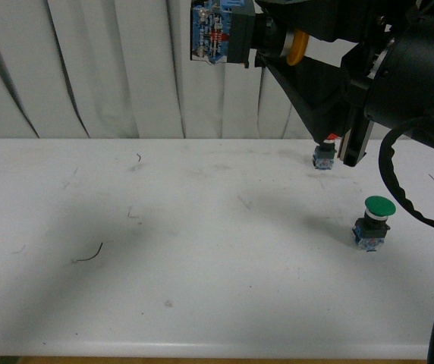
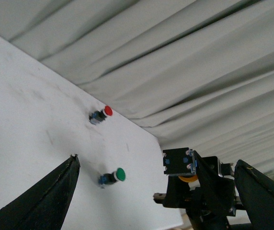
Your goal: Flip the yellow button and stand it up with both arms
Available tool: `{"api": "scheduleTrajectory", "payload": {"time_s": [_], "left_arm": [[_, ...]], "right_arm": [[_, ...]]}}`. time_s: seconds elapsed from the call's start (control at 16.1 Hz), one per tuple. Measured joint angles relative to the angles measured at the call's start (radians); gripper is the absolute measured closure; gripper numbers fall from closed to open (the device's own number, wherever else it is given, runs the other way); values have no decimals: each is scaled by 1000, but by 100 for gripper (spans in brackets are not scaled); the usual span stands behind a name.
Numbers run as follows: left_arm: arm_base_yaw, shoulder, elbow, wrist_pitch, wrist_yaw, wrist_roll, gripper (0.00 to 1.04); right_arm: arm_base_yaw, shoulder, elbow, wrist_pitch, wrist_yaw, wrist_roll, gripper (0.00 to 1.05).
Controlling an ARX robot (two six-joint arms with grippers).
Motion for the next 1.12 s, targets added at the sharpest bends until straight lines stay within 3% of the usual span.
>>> {"api": "scheduleTrajectory", "payload": {"time_s": [0.31,0.37,0.44,0.56,0.75,0.81,1.12], "left_arm": [[-51,-509,-5,-542,-164,558,9],[-127,-623,-52,-561,-392,701,21],[-130,-690,-99,-554,-516,799,32],[16,-721,-177,-536,-529,885,56],[0,-782,-252,-512,-515,917,90],[3,-899,-297,-603,-515,919,103],[3,-946,-356,-584,-515,920,103]], "right_arm": [[-10,-1,-19,1,-2,-17,69],[-11,-3,-21,0,-1,-19,69],[-19,-3,-23,1,-1,-20,69],[-19,-5,-28,3,-1,-20,69],[-24,-11,-32,1,-5,-23,69],[-28,-14,-33,2,-4,-23,69],[-28,-19,-37,2,-4,-27,69]]}}
